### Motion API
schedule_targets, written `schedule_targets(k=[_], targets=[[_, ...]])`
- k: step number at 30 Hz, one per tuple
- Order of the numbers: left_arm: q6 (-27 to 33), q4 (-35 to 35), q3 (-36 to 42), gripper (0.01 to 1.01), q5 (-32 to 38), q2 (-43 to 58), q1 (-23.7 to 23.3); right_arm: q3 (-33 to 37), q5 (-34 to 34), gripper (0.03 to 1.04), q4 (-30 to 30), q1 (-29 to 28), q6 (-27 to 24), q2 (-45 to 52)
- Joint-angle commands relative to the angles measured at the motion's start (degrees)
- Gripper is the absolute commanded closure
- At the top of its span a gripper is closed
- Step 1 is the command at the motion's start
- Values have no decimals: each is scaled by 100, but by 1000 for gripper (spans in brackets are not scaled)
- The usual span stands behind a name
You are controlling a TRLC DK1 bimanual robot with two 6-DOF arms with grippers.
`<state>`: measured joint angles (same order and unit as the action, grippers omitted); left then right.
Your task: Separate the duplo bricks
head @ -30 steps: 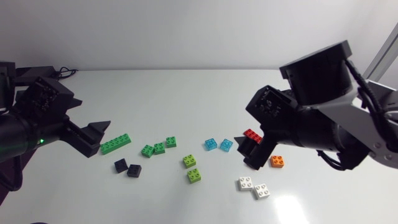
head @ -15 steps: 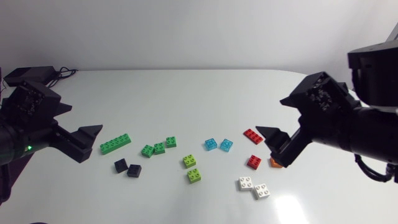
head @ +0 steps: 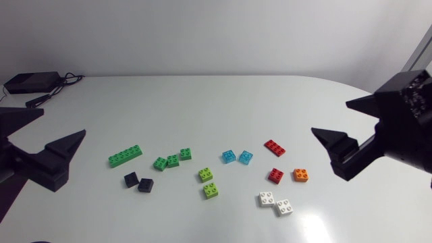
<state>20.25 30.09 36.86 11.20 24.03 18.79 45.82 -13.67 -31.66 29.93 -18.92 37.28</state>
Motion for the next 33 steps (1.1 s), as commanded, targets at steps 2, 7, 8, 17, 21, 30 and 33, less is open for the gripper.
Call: schedule_targets(k=[2, 7, 8, 17, 21, 30, 33], targets=[[-4, 112, -144, 44, 137, -267, 29, -91, -232, 67, -33, -31, 213, -230], [190, 138, -338, 44, 321, -557, 11, -293, -584, 67, -139, -23, 195, -520], [304, 85, -408, 44, 392, -663, 20, -346, -628, 67, -174, -31, 151, -616], [638, 164, -584, 44, 506, -1436, -42, -539, -716, 67, -473, -128, -42, -1320], [664, 173, -680, 44, 506, -1700, -156, -724, -839, 67, -367, -269, -306, -1627], [673, 287, -944, 44, 497, -2236, -446, -1084, -1006, 67, -279, -497, -613, -2330], [638, 296, -1032, 44, 497, -2421, -525, -1163, -997, 67, -262, -620, -657, -2568]])
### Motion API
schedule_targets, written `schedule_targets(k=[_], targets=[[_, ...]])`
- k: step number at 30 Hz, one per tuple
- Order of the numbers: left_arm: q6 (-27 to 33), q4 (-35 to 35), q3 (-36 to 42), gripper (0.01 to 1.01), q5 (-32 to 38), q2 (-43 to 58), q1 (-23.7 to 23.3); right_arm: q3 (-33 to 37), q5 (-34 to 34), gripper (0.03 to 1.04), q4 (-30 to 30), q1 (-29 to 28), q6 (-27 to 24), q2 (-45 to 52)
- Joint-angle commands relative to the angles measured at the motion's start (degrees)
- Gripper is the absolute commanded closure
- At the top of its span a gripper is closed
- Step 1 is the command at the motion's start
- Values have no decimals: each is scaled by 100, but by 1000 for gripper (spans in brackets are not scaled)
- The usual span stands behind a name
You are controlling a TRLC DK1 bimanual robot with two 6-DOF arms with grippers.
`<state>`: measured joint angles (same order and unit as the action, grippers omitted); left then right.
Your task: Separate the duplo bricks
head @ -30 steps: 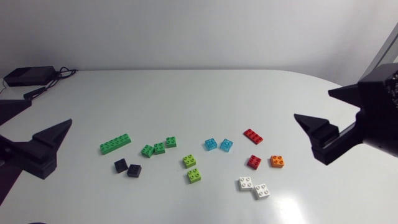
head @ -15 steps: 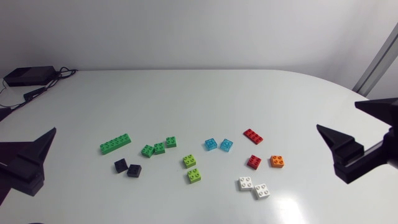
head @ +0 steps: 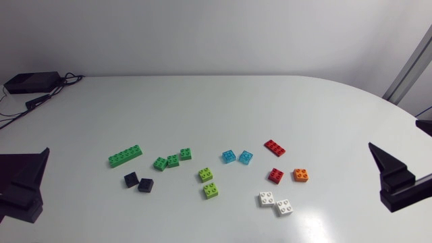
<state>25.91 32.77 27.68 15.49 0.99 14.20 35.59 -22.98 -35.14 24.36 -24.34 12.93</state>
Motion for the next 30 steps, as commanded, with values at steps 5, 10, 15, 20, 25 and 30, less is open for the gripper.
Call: schedule_targets(k=[5, 10, 15, 20, 25, 30], targets=[[-315, 54, -219, 44, 69, -161, -119, -237, -57, 67, 103, -327, -97, -440], [-385, -113, -263, 44, 69, -179, -128, -387, -57, 69, 130, -406, -97, -871], [-403, -228, -378, 44, 121, -179, -136, -606, -57, 67, 288, -564, -221, -1231], [-315, -447, -632, 44, 192, -179, -242, -870, -40, 67, 305, -705, -62, -1337], [-420, -570, -755, 44, 315, -179, -286, -1098, -40, 67, 455, -722, 263, -1337], [-649, -579, -799, 44, 315, -179, -303, -1353, -31, 67, 850, -722, 403, -1337]])
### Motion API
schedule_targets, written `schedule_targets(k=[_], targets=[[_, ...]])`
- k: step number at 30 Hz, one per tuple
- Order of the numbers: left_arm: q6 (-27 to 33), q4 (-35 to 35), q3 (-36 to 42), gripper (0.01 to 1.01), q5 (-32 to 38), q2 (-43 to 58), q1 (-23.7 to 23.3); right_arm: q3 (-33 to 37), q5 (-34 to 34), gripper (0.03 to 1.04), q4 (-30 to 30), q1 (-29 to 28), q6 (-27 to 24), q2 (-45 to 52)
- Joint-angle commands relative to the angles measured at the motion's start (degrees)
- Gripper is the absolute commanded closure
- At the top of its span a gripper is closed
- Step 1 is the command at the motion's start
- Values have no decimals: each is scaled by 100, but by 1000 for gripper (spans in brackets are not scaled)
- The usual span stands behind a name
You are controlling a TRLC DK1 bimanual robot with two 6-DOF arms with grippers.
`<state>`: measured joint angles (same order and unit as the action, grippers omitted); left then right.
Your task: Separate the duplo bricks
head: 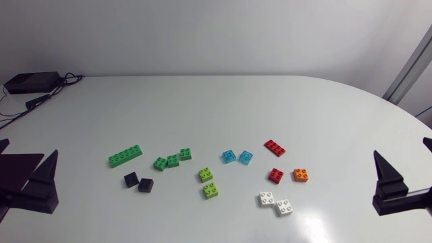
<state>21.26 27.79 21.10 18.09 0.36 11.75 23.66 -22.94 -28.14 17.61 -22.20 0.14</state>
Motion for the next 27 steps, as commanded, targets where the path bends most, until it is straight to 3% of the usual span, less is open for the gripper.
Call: schedule_targets(k=[1, 12, 16, 27], targets=[[-201, -90, -150, 44, 55, -115, -76, -230, -35, 67, 230, -47, 189, -58], [1082, -617, -730, 44, 55, -106, -76, -793, 79, 67, 845, 129, 181, -49], [1109, -969, -1038, 44, 55, -115, -59, -1179, 79, 67, 1434, 129, 119, -49], [1293, -1672, -1521, 44, 55, -115, -23, -1707, 149, 67, 2243, 226, 128, -49]])
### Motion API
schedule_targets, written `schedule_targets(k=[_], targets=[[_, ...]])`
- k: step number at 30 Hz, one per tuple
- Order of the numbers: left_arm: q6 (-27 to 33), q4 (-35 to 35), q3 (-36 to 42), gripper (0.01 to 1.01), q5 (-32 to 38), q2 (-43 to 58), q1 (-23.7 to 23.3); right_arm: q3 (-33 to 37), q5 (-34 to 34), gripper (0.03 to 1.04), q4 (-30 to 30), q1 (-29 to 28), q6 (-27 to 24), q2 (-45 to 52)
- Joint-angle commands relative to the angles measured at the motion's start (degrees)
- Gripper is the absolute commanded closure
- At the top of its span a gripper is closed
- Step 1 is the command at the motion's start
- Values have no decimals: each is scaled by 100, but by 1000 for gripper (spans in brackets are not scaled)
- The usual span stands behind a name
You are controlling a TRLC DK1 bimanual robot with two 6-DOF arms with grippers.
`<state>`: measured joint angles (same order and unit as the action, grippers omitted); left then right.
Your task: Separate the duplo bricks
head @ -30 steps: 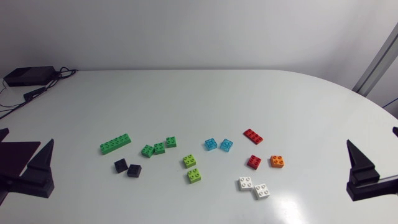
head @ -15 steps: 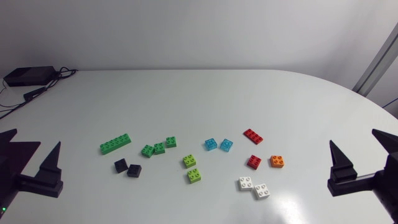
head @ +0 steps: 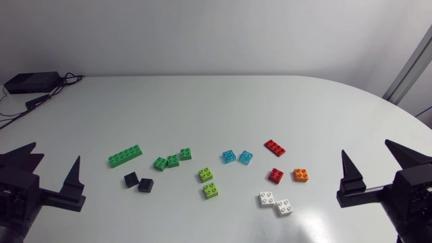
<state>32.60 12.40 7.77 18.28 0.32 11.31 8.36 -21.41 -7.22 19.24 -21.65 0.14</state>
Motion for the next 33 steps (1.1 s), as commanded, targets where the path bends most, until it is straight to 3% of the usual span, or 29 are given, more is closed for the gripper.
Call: schedule_targets(k=[1, 7, 16, 24, 28, 33], targets=[[177, -194, -215, 44, 35, -102, 38, -247, -4, 67, 248, 71, 73, -49], [221, -546, -513, 44, 17, 21, 47, -766, -4, 67, 933, 71, 82, -41], [-447, -493, -505, 44, -35, -102, 3, -792, -4, 67, 1030, 106, 135, -41], [-483, -493, -505, 44, -35, -102, -24, -862, 5, 67, 1030, 88, 143, -41], [-852, -502, -513, 44, -44, -111, 222, -862, 23, 69, 1030, -17, 170, -32], [-1362, -748, -548, 44, -53, -111, 504, -862, 357, 67, 1012, -861, 1181, -41]])
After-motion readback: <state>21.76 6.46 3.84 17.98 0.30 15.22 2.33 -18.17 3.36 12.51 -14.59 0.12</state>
